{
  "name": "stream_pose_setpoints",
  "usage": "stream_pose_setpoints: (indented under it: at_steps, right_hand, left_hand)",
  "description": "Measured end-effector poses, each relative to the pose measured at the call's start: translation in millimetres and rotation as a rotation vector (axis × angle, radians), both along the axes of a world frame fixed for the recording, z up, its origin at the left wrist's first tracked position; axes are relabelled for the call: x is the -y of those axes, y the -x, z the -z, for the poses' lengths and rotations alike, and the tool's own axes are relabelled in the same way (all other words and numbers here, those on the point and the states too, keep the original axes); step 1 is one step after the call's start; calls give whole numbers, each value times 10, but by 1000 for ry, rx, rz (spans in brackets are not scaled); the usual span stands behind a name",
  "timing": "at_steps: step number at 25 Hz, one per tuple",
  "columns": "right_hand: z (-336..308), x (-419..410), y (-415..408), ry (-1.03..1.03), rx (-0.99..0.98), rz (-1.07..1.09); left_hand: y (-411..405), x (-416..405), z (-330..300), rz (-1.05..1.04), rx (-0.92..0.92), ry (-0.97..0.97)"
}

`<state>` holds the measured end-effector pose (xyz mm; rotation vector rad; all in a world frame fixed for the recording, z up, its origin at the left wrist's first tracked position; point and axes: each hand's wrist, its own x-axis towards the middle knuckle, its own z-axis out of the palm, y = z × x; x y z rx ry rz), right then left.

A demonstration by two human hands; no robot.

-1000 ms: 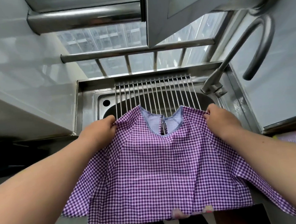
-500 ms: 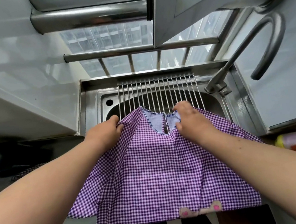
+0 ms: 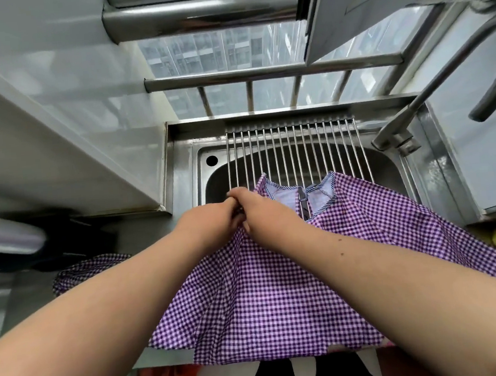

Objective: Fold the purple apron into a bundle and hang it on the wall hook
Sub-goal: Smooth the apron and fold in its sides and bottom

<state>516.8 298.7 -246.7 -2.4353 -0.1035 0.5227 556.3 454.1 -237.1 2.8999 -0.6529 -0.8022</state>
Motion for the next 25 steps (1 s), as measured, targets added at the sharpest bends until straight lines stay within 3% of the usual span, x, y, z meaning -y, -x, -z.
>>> stream_pose_setpoints:
  at_steps: [3, 7, 10, 17, 22, 25]
  right_hand:
    - [-1, -12, -87, 146, -15, -59]
    - [19, 73, -94, 218, 21, -2]
    - [33, 112, -118, 257, 24, 32]
    - [-7, 70, -195, 260, 19, 85]
    - [-113, 173, -54, 131, -75, 43]
    - [-151, 324, 184, 285, -2, 52]
  left_hand:
    - [54, -144, -49, -66, -49, 34]
    - [80, -580, -109, -180, -316, 33]
    - [163, -1034, -162, -149, -448, -117]
    - [388, -1835, -436, -157, -506, -394]
    - [304, -1673, -652, -487, -595, 21]
    - [188, -1187, -749, -663, -682, 206]
